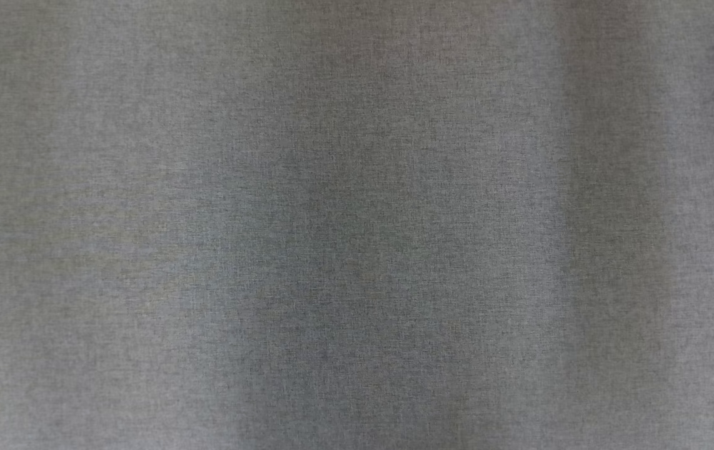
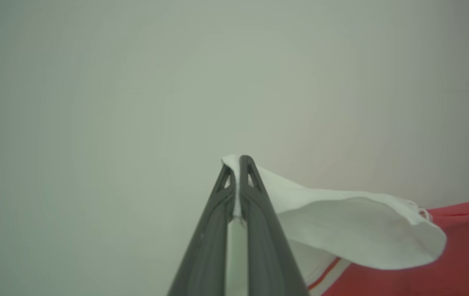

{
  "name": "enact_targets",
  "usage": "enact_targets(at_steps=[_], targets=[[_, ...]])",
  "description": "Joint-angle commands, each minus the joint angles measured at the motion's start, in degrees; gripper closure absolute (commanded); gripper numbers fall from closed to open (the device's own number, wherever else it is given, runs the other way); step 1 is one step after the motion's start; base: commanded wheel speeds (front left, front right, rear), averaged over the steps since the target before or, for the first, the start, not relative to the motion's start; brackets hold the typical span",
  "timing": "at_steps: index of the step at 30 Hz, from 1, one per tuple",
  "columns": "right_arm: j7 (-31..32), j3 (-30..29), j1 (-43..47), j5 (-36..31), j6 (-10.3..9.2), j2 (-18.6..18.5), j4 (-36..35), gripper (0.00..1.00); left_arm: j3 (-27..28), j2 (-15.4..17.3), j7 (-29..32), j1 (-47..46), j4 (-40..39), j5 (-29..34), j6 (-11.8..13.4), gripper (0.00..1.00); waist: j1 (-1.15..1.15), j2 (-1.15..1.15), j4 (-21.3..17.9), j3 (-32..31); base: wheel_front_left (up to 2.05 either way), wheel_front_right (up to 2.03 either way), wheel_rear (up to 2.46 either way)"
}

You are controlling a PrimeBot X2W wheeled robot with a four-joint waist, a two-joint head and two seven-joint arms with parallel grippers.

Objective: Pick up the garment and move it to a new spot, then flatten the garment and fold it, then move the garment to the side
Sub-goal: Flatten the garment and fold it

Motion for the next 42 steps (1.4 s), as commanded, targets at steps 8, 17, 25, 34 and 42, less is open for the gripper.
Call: enact_targets(at_steps=[8,17,25,34,42], targets=[[-0.2,2.3,7.2,3.2,-0.10,0.3,-2.2,1.00,-1.7,1.3,-3.6,6.6,-1.1,-4.9,0.1,1.00,0.00,-0.01,0.5,-2.8,0.00,0.00,0.00],[0.1,6.1,23.8,9.7,-0.10,-0.7,-9.2,1.00,2.4,1.2,-5.3,22.2,-7.2,-9.7,0.9,1.00,0.00,-0.01,1.4,-8.4,0.00,0.00,0.00],[0.5,7.0,39.2,15.7,-0.10,-0.8,-18.3,1.00,11.2,0.8,-5.4,42.4,-22.6,-7.8,5.8,1.00,0.00,-0.01,1.5,-12.9,0.00,0.00,0.00],[0.6,2.9,61.6,19.4,-0.10,0.7,-29.7,1.00,20.5,-1.3,-5.4,72.8,-45.2,-4.3,13.6,1.00,0.00,-0.01,1.9,-17.2,0.00,0.00,0.00],[2.7,-1.2,82.5,18.7,-0.10,4.8,-38.9,1.00,24.7,-5.8,-5.4,97.0,-53.1,-3.4,15.3,1.00,0.00,-0.01,2.7,-22.1,0.00,0.00,0.00]])
